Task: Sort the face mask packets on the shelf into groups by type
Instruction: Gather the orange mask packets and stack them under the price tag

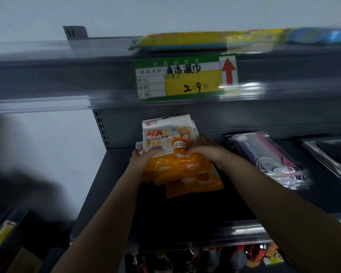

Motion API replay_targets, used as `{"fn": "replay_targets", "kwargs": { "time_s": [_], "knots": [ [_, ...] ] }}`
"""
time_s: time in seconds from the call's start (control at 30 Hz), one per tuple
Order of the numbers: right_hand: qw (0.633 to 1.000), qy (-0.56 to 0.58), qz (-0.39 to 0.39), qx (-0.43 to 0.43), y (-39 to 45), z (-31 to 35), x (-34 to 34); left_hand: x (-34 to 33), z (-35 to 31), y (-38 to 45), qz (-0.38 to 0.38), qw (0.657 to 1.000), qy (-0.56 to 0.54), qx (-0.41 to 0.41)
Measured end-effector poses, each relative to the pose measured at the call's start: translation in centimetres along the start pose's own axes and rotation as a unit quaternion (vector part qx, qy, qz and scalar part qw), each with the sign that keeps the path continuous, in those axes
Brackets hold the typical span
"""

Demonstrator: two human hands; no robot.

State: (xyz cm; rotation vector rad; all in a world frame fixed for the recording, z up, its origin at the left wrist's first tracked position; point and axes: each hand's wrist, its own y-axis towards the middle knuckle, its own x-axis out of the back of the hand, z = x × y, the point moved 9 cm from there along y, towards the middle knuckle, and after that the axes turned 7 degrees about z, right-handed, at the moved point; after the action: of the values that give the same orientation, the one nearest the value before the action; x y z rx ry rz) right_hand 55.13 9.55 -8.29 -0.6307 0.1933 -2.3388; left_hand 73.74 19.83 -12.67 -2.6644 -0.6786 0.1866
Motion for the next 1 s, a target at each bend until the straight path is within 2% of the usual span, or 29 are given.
{"fn": "replay_targets", "kwargs": {
  "time_s": [0.17, 0.33, 0.5, 0.63, 0.83, 1.0],
  "knots": [
    [0.988, 0.111, 0.066, -0.079, 0.5, -1.5, -1.2, 0.9, 0.4, 0.9, 0.012, 0.998, -0.055, 0.015],
    [0.987, 0.106, 0.039, -0.118, 0.8, -3.0, 0.5, 0.6, 2.3, 4.3, 0.047, 0.997, -0.047, 0.046],
    [0.981, 0.134, 0.059, -0.13, 0.9, -3.7, 1.1, -1.8, 1.3, 3.6, 0.09, 0.992, -0.073, 0.056],
    [0.98, 0.156, 0.063, -0.11, 0.8, -3.5, 1.2, -4.4, 0.8, 2.1, 0.142, 0.981, -0.112, 0.065],
    [0.979, 0.161, 0.071, -0.106, 0.4, -4.4, 1.8, -5.4, 0.4, 0.2, 0.169, 0.981, -0.059, 0.072],
    [0.977, 0.211, 0.018, -0.018, -0.5, -5.6, 2.1, -5.6, 0.2, -0.5, 0.147, 0.987, -0.038, -0.041]
  ]
}}
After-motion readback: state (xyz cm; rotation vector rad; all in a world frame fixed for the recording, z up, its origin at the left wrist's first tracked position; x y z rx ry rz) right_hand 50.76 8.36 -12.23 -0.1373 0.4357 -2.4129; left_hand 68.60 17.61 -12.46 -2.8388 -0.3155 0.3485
